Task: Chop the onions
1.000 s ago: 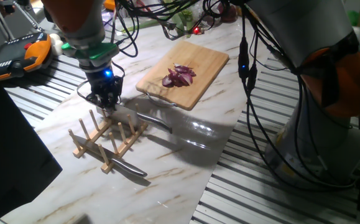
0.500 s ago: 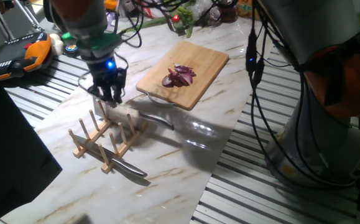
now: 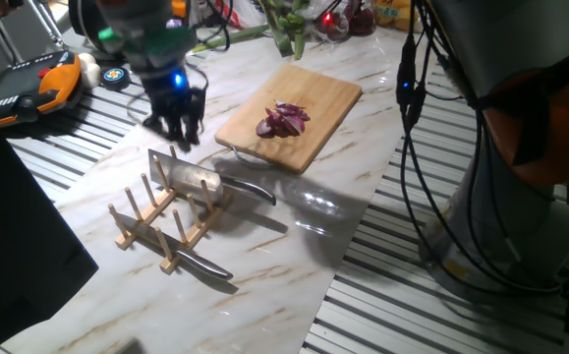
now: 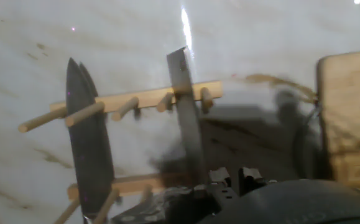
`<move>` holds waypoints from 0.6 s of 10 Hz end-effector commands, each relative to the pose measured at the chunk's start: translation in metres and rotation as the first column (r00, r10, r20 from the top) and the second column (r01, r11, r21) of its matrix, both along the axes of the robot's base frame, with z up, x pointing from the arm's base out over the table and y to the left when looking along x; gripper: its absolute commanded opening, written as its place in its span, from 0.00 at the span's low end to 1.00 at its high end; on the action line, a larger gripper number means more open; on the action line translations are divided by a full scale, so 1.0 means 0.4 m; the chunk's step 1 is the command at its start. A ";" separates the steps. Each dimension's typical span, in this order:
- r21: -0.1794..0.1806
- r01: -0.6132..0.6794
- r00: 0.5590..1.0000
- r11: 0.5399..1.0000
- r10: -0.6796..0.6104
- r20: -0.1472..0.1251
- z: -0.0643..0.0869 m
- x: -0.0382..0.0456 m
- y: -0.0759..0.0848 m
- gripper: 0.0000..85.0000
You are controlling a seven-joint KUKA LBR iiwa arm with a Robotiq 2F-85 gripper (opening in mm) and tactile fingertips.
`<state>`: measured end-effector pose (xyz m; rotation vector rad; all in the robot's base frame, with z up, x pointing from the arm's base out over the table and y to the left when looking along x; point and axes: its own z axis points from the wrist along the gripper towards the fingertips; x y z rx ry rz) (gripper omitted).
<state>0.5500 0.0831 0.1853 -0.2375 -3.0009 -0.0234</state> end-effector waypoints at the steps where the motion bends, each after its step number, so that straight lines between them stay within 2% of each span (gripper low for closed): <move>1: -0.004 -0.016 1.000 1.000 0.016 0.001 0.041 0.008 -0.036 0.25; 3: -0.011 -0.037 0.999 0.999 0.037 0.008 0.067 0.021 -0.104 0.26; 4: -0.009 -0.031 0.999 0.999 0.031 0.025 0.068 0.023 -0.136 0.29; 6: -0.009 -0.021 0.998 1.000 0.021 0.058 0.041 0.019 -0.173 0.34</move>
